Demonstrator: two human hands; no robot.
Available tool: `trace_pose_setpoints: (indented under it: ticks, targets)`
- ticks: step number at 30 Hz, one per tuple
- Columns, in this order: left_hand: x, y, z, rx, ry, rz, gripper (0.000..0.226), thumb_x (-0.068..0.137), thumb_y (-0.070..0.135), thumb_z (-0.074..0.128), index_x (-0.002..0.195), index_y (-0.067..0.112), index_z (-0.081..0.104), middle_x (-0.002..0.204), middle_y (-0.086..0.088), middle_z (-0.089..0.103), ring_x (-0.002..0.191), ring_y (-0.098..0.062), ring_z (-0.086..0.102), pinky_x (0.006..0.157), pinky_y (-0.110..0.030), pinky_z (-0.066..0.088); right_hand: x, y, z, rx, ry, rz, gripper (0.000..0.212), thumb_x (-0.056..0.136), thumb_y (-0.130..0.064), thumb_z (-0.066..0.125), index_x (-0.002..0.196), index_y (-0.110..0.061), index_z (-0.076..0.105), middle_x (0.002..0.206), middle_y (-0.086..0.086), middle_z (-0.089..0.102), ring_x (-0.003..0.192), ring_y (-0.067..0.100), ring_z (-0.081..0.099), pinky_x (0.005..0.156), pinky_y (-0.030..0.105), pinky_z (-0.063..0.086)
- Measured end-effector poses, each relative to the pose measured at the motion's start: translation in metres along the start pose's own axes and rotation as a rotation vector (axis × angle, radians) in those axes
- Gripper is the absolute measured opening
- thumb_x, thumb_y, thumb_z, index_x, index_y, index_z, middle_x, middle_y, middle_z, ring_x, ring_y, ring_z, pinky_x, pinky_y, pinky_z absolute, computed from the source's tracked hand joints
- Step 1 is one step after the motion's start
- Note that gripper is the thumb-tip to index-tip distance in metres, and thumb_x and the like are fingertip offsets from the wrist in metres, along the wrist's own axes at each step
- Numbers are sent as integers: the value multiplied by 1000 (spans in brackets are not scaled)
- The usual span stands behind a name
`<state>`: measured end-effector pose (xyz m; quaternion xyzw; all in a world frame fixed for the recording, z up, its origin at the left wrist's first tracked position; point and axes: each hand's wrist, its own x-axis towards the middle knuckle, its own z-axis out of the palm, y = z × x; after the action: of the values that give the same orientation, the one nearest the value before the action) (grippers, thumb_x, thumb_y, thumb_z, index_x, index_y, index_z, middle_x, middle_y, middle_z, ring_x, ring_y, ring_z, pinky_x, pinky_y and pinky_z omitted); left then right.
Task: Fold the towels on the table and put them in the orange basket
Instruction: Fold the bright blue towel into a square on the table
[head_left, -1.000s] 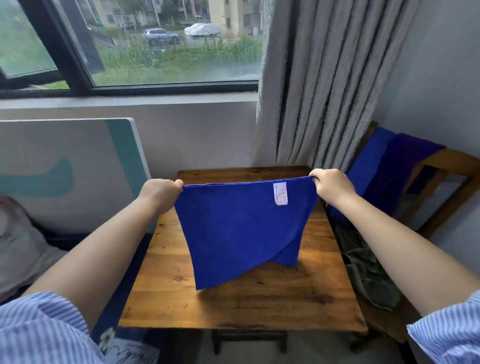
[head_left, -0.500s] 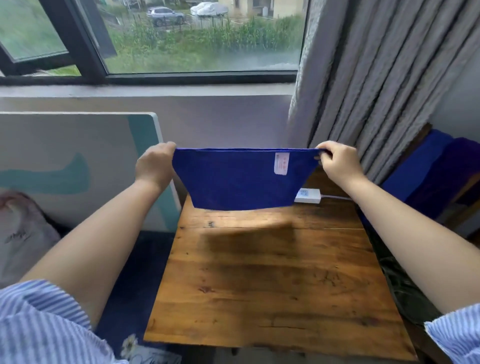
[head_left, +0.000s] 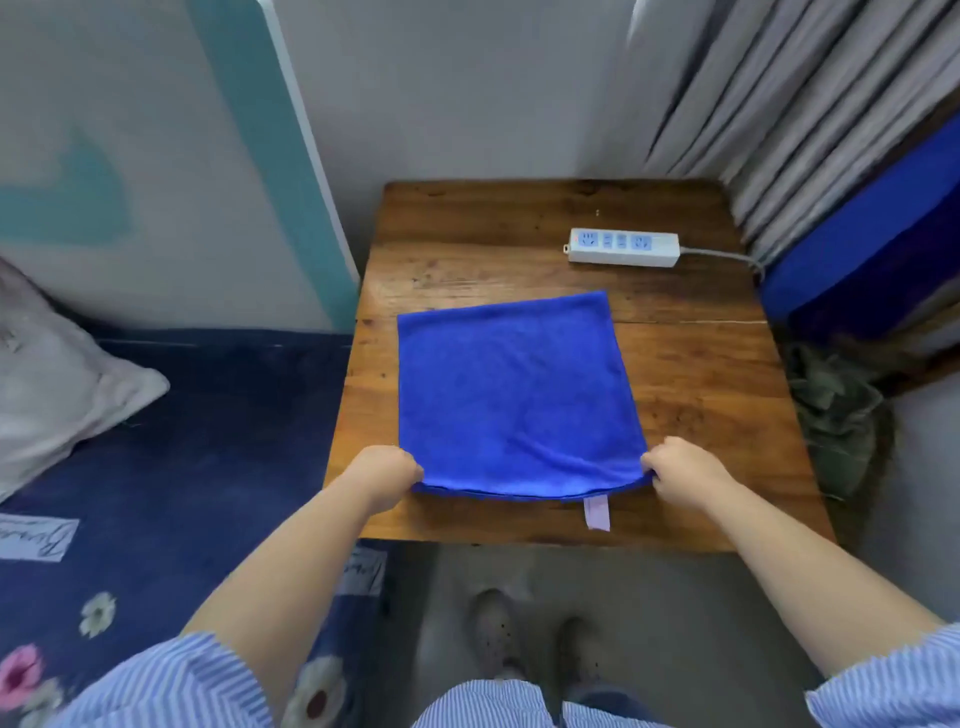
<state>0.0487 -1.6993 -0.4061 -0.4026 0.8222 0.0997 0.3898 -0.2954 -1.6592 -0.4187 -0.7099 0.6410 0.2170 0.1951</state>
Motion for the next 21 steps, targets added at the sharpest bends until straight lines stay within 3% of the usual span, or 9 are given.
trace_pose_setpoints:
  ticks: [4,8,11,13,15,18,21]
  targets:
    - [9,28,27,104,-75,98,31,85,-5,40,108,7,57,111,-10,59,92,-27,51,66,-29,34,-10,-9,29,-154,-91,0,27,86,-7,40,104,-13,59,112,3,58,111,22,44,80,30,44]
    - [12,39,41,148,-204,121,27,89,2,43,113,6,56,120,-10,55,110,-27,52,82,-32,43,-15,-18,42,-206,-241,20,30,86,-5,39,110,-9,57,118,7,52,115,24,43,84,32,43]
    - [19,34,29,140,-294,120,27,93,11,44,118,7,54,117,-8,55,99,-26,53,85,-31,45,-9,-20,37,-179,-290,70,29,84,-5,39,107,-7,57,116,8,56,110,25,50,82,31,45]
    - [29,23,14,126,-260,95,27,95,14,40,119,9,53,102,-6,51,86,-22,46,78,-31,45,3,-21,25,-147,-286,98,27,84,-6,39,104,-7,58,114,8,59,106,25,55,80,31,47]
    - [42,10,-2,81,-207,42,27,96,13,38,118,9,53,101,-6,50,85,-22,45,72,-30,41,20,-23,9,-134,-208,70,25,86,-7,39,103,-6,57,113,9,59,106,26,55,79,31,46]
    - [63,-10,-26,-66,-69,-80,26,97,14,36,117,8,51,118,-8,53,105,-25,51,73,-30,40,57,-30,-15,-126,-42,-38,24,88,-8,37,105,-4,55,112,11,57,109,28,49,81,34,43]
    - [78,-19,-45,-235,98,-180,24,97,16,35,114,6,49,119,-10,51,112,-27,47,75,-31,40,90,-45,-34,-73,59,-116,23,88,-7,36,102,-3,54,110,12,55,108,28,46,77,34,40]
